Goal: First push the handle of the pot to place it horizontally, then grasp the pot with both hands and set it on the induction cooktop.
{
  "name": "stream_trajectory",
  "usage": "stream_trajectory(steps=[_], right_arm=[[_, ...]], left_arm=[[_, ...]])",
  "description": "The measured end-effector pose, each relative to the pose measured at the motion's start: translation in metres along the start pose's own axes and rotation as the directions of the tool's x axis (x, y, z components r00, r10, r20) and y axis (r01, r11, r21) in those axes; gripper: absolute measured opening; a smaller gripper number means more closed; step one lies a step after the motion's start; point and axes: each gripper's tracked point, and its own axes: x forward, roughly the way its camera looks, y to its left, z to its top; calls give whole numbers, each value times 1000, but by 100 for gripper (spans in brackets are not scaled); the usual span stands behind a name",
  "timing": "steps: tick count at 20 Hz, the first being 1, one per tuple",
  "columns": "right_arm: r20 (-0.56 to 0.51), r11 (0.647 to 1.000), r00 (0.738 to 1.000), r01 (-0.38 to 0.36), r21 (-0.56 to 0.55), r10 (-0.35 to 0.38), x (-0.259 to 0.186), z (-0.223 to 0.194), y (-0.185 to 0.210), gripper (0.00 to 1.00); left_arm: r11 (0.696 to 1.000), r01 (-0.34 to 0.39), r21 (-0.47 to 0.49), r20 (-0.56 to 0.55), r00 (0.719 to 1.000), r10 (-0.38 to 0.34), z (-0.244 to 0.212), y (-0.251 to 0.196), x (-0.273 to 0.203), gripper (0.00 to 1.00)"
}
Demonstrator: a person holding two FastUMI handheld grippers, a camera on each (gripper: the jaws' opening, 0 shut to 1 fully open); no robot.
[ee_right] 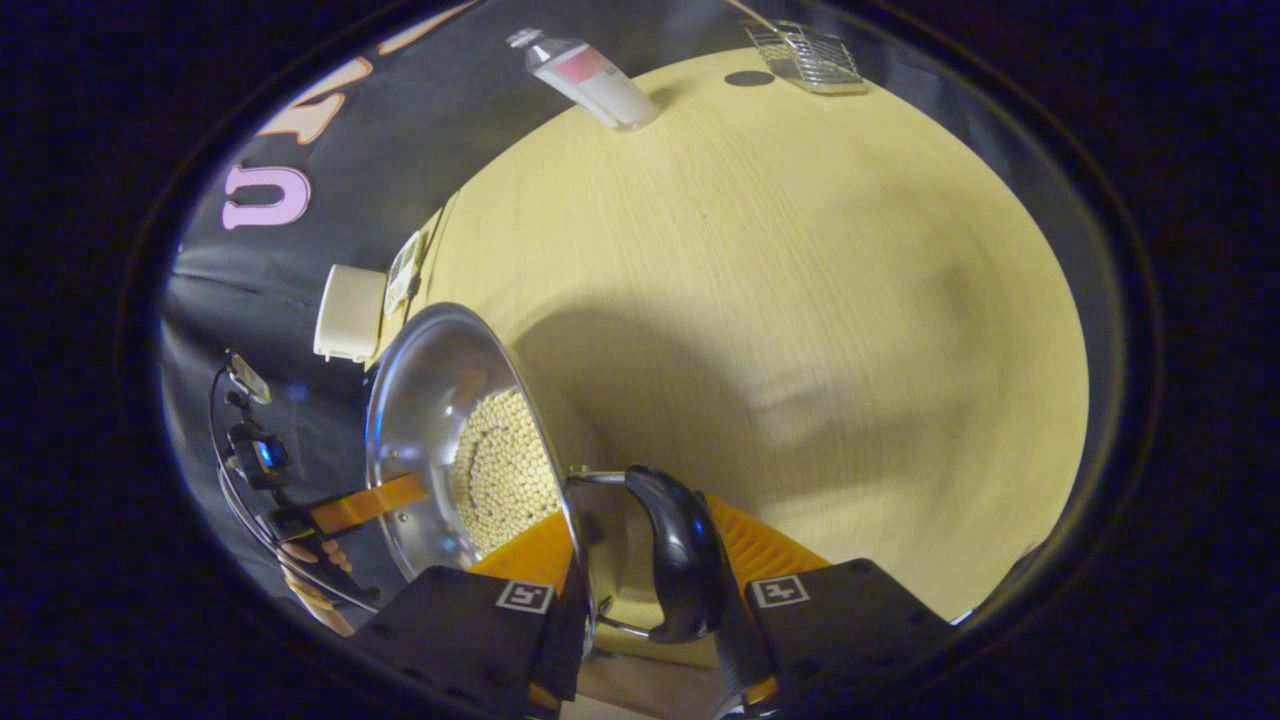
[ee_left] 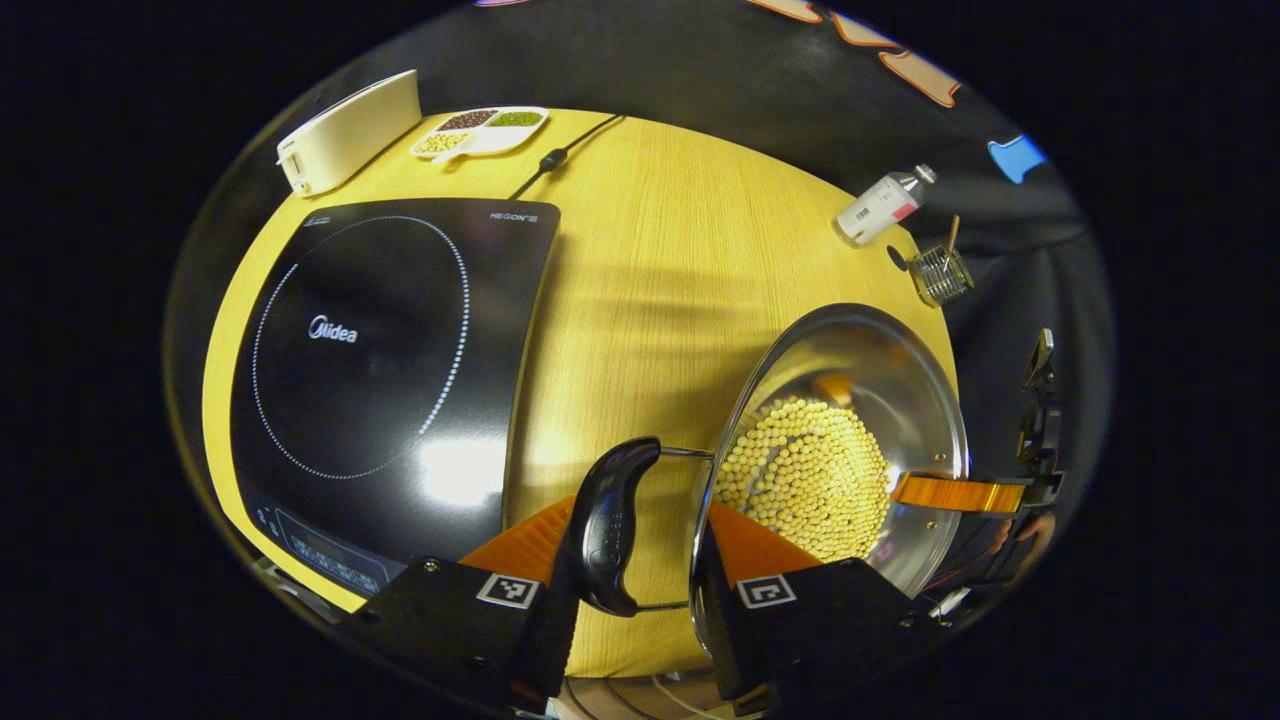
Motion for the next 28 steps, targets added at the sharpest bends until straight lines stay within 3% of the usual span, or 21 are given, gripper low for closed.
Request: stream_trajectory(steps=[13, 14, 16, 17, 18, 19, 21, 22, 25, 26, 28], right_arm=[[53, 999, 998, -22, -47, 24, 2, -43, 111, 57], [59, 999, 998, -15, -42, 18, 5, -47, 122, 48], [65, 1000, 998, -5, -31, 7, 13, -56, 145, 48], [67, 1000, 998, 1, -30, 1, 19, -61, 157, 57], [72, 1000, 997, 7, -29, -4, 24, -65, 169, 57], [78, 999, 997, 13, -30, -11, 28, -68, 181, 48], [92, 999, 995, 31, -37, -27, 39, -71, 203, 47], [97, 998, 995, 35, -43, -31, 45, -71, 215, 57], [108, 998, 994, 23, -63, -16, 66, -72, 252, 57], [109, 997, 994, 17, -72, -9, 76, -71, 263, 46], [106, 997, 994, 3, -82, 6, 93, -72, 282, 46]], left_arm=[[1000, -22, 4, 85, 996, 21, 12, 91, -74, 57], [1000, -16, 7, 87, 996, 15, 15, 102, -77, 57], [1000, -5, 15, 88, 996, 4, 20, 127, -82, 57], [1000, -1, 18, 87, 996, -1, 23, 140, -83, 57], [1000, 2, 19, 87, 996, -4, 25, 156, -87, 57], [1000, 5, 18, 91, 996, -7, 28, 169, -89, 57], [1000, 12, 11, 92, 996, -13, 32, 196, -89, 57], [1000, 15, 8, 92, 996, -16, 34, 208, -90, 57], [1000, 7, -3, 106, 994, -6, 45, 248, -92, 57], [1000, -2, -3, 112, 994, 2, 49, 260, -94, 58], [1000, -26, 8, 132, 991, 25, 60, 283, -97, 57]])
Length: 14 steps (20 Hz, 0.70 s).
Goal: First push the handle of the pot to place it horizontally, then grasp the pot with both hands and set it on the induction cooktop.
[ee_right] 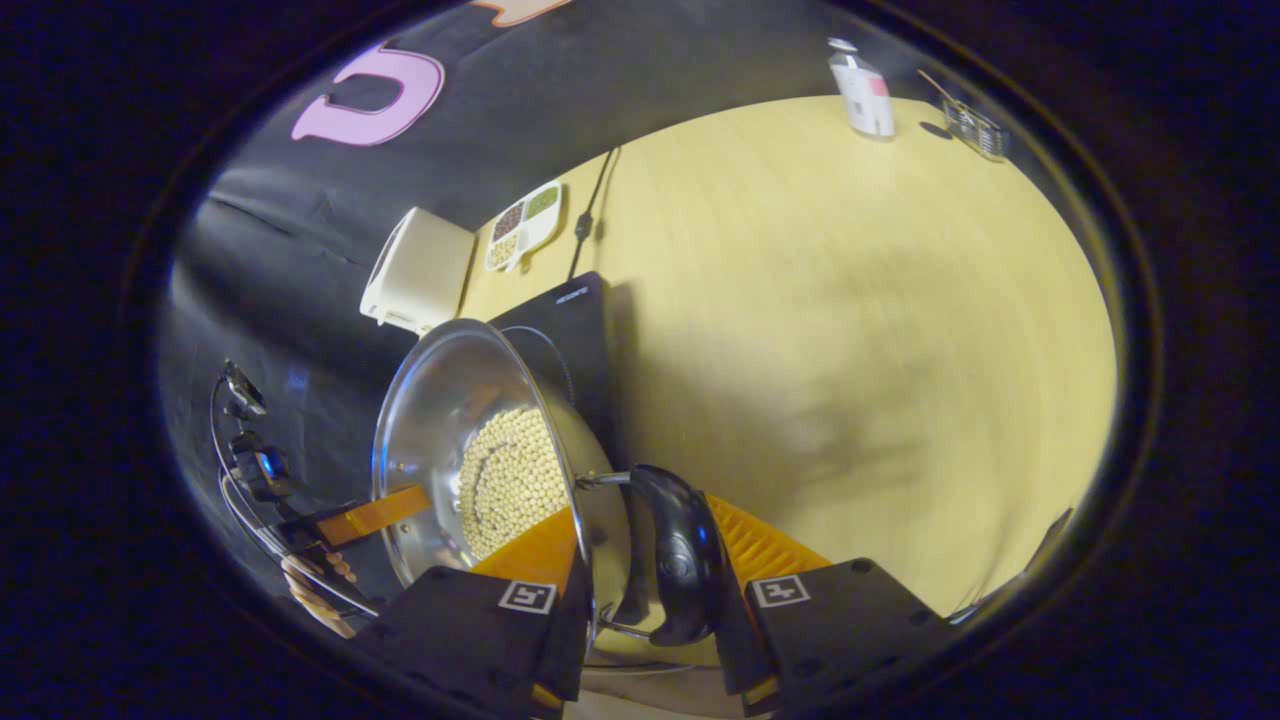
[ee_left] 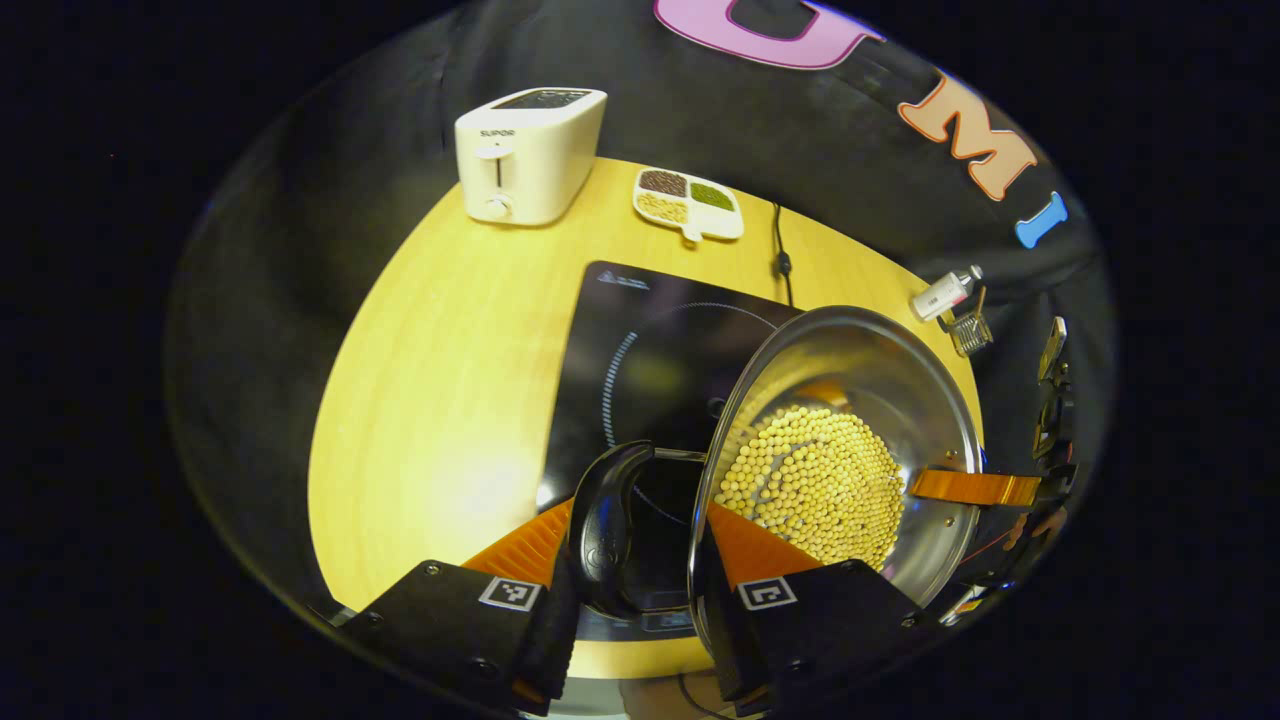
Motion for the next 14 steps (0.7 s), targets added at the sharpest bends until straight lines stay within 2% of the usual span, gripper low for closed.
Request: stream_trajectory(steps=[6, 7, 8, 9, 14], right_arm=[[48, 1000, 999, 5, 10, -6, 39, 14, 29, 47], [65, 1000, 998, 7, 14, -8, 41, 18, 29, 49], [79, 1000, 997, 10, 21, -11, 44, 23, 29, 58], [92, 1000, 996, 12, 25, -14, 46, 26, 28, 51], [103, 998, 994, 43, 38, -47, 57, 32, 22, 53]], left_arm=[[998, -40, 45, 92, 995, 35, 34, 36, 9, 57], [998, -39, 54, 109, 993, 33, 39, 36, 11, 57], [998, -36, 59, 123, 992, 29, 44, 36, 14, 57], [997, -32, 65, 133, 991, 23, 48, 35, 17, 57], [999, -12, 53, 118, 993, 6, 49, 37, 35, 57]])
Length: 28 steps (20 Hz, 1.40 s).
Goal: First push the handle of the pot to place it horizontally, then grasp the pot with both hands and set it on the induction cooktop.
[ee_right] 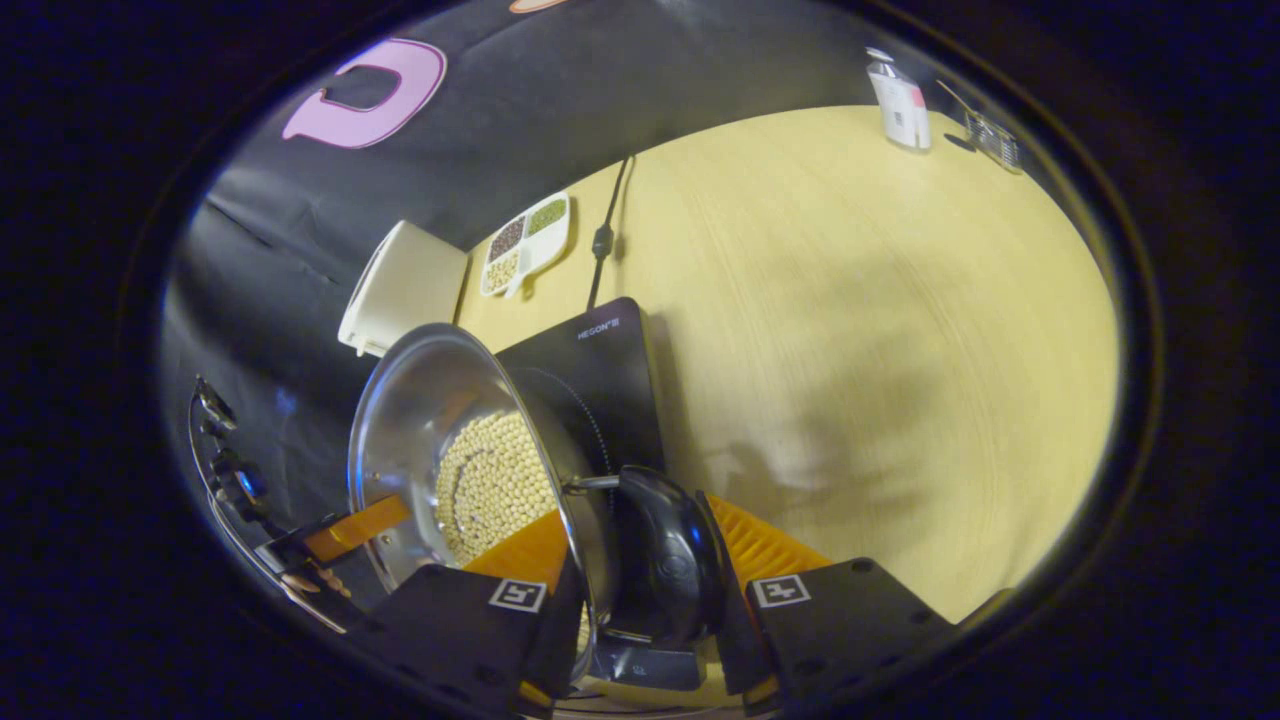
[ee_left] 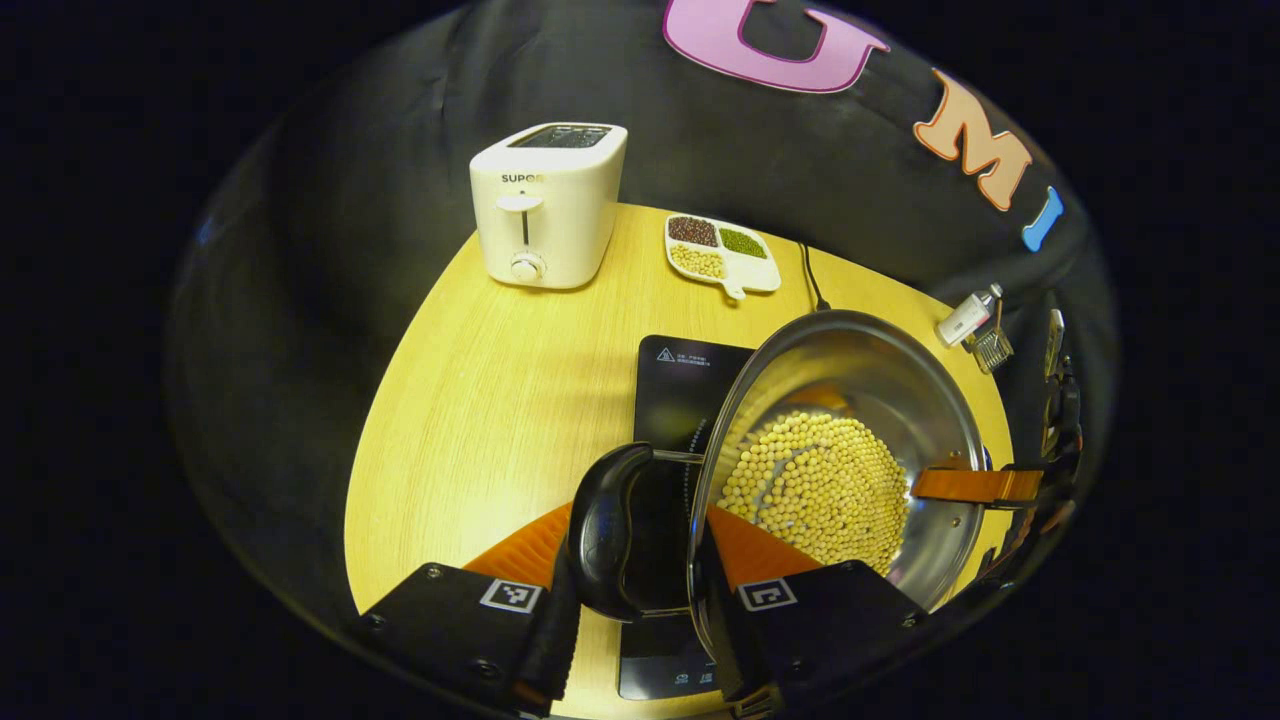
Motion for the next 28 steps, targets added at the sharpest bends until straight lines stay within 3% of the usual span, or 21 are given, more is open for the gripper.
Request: stream_trajectory(steps=[1, 2, 3, 8, 9, 10, 15, 17, 18, 19, 21, 25, 26, 27, 28], right_arm=[[5, 1000, 1000, 0, 8, 0, 0, 2, 1, 53], [2, 1000, 1000, 3, 7, -3, 2, 3, 1, 60], [3, 1000, 1000, 4, 1, -4, 2, 3, 2, 53], [0, 1000, 1000, -5, -5, 5, 3, 5, 2, 54], [-5, 1000, 1000, -10, -3, 10, 3, 4, 3, 60], [-10, 1000, 1000, -15, -2, 15, 3, 4, 3, 54], [-18, 1000, 1000, -10, 5, 10, 3, 2, 2, 54], [-10, 1000, 1000, 10, -10, -10, 1, 3, -4, 58], [3, 1000, 1000, 10, -20, -10, -2, 5, -6, 62], [33, 999, 999, 7, -33, -6, -9, 11, -7, 77], [106, 998, 994, -22, -58, 28, -21, 23, -3, 94], [270, 994, 960, -43, -100, 68, -56, 51, 3, 93], [303, 993, 950, -39, -110, 71, -66, 58, 3, 100], [333, 992, 941, -28, -120, 67, -75, 63, 1, 93], [358, 992, 932, -16, -129, 61, -86, 68, -2, 93]], left_arm=[[1000, -2, 0, -5, 1000, 2, 0, 1, 4, 58], [1000, 0, 4, -12, 1000, 0, -2, 1, 2, 57], [1000, 4, 3, -17, 1000, -4, -2, 1, 4, 57], [1000, 18, -15, -10, 1000, -18, -4, 3, 5, 60], [1000, 20, -19, -9, 1000, -20, -3, 3, 5, 59], [1000, 21, -19, -8, 1000, -21, -4, 3, 6, 59], [999, 4, -43, 5, 1000, -4, -6, 6, 6, 63], [997, -32, -68, 24, 999, 34, -6, 14, 5, 72], [996, -51, -79, 47, 997, 55, -4, 18, 1, 82], [995, -50, -92, 77, 995, 57, -1, 17, 0, 95], [992, -44, -118, 186, 980, 65, 17, 15, -16, 99], [981, -144, -130, 329, 927, 180, 41, 27, -48, 98], [977, -170, -129, 350, 914, 205, 44, 27, -56, 97], [974, -187, -127, 363, 905, 221, 46, 25, -64, 98], [972, -198, -128, 380, 895, 232, 48, 20, -71, 97]])
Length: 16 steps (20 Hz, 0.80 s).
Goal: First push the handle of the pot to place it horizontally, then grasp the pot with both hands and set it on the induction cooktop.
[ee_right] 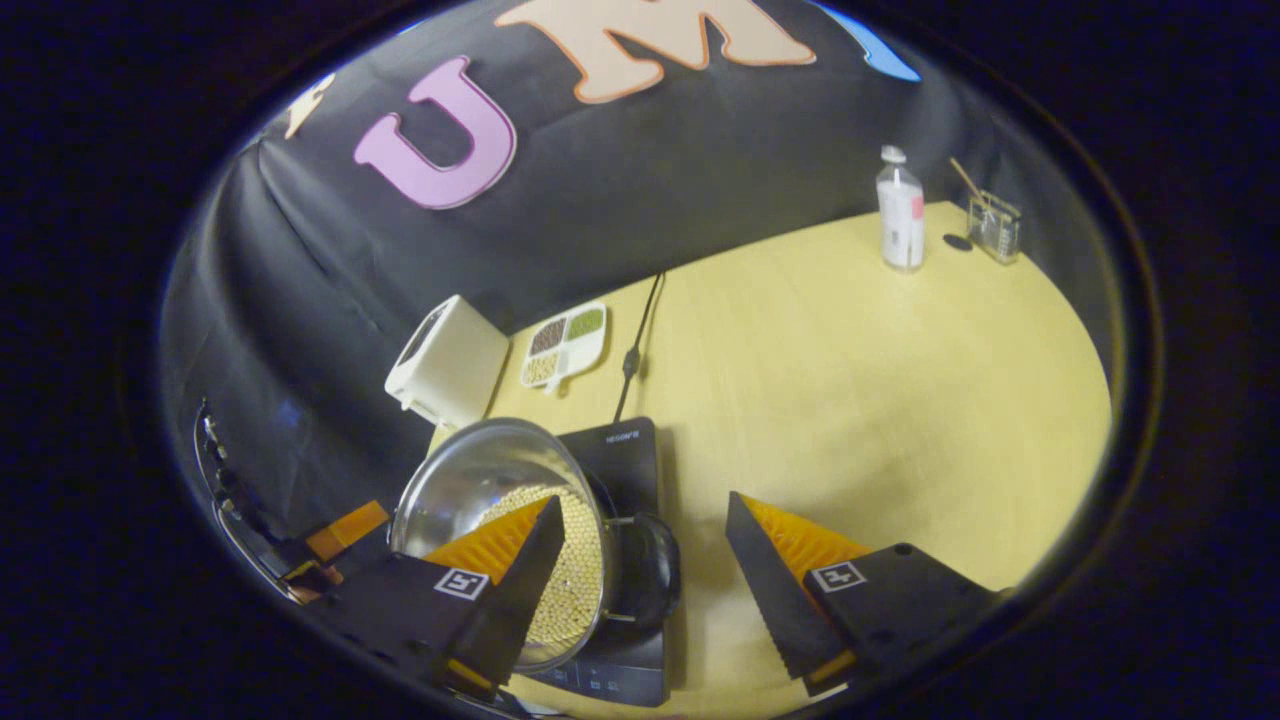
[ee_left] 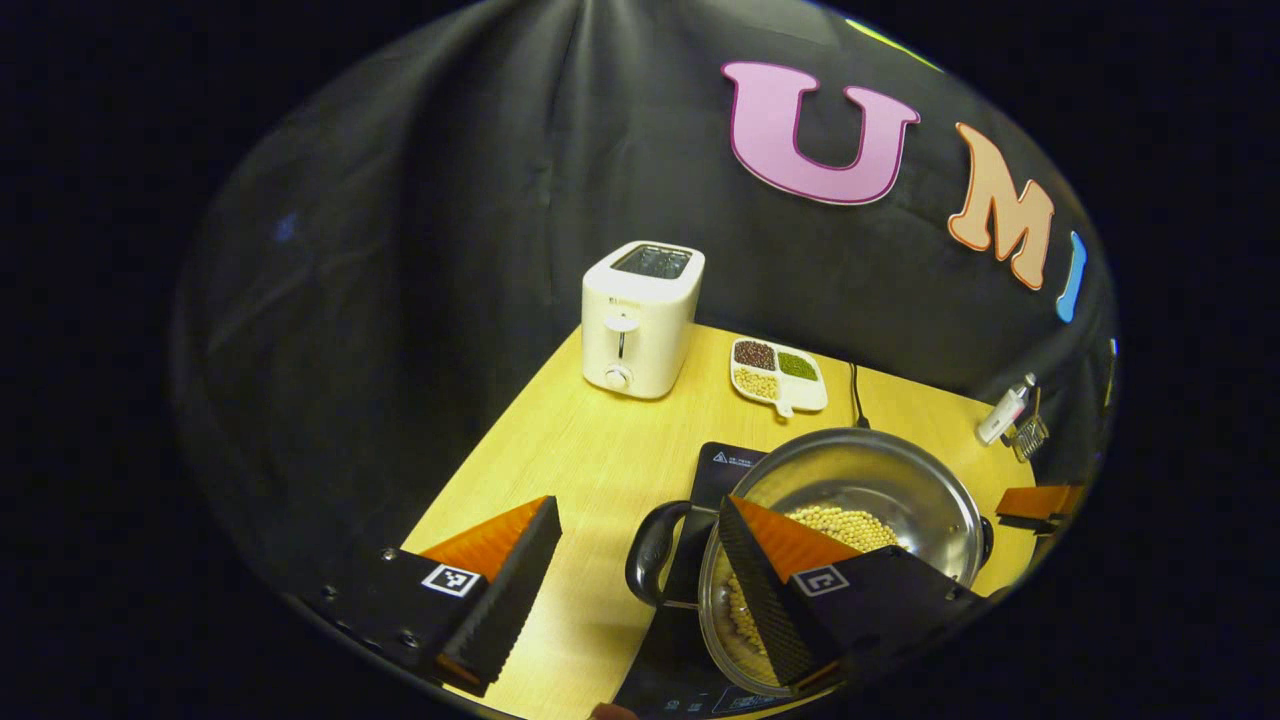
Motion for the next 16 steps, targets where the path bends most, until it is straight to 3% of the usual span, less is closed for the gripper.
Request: stream_trajectory(steps=[1, 2, 3, 4, 5, 6, 7, 8, 9, 13, 14, 15, 16], right_arm=[[23, 1000, 1000, 4, -12, -4, -9, 7, -3, 93], [44, 1000, 999, 6, -25, -5, -19, 18, -7, 100], [67, 999, 998, 9, -41, -6, -29, 24, -10, 93], [92, 998, 996, 12, -59, -7, -39, 32, -16, 100], [115, 997, 993, 17, -77, -9, -49, 39, -21, 93], [135, 996, 991, 20, -89, -8, -61, 46, -27, 100], [152, 995, 988, 11, -98, 4, -73, 52, -31, 93], [169, 994, 985, -1, -105, 19, -84, 60, -34, 93], [187, 993, 982, -14, -114, 35, -95, 68, -39, 100], [260, 983, 960, -56, -174, 101, -142, 101, -58, 100], [281, 980, 953, -61, -190, 113, -154, 110, -64, 93], [300, 977, 946, -62, -206, 124, -166, 116, -70, 100], [322, 973, 938, -59, -223, 131, -177, 125, -78, 100]], left_arm=[[1000, -6, -3, 26, 1000, 6, 7, -5, -8, 97], [1000, -6, -4, 45, 999, 6, 11, -9, -15, 97], [1000, -12, -4, 65, 998, 12, 15, -13, -26, 100], [1000, -21, 1, 88, 996, 21, 19, -17, -35, 97], [999, -31, 5, 114, 993, 30, 25, -22, -44, 97], [999, -41, 7, 139, 989, 40, 30, -28, -57, 97], [999, -52, 6, 163, 985, 50, 36, -35, -69, 97], [998, -60, 4, 184, 981, 58, 40, -45, -82, 97], [997, -71, 1, 209, 975, 69, 45, -56, -95, 97], [995, -97, -12, 313, 945, 96, 63, -105, -153, 96], [996, -93, -9, 341, 936, 91, 66, -124, -169, 96], [996, -92, -1, 363, 928, 86, 71, -138, -179, 96], [995, -99, 11, 389, 917, 87, 74, -150, -192, 94]])
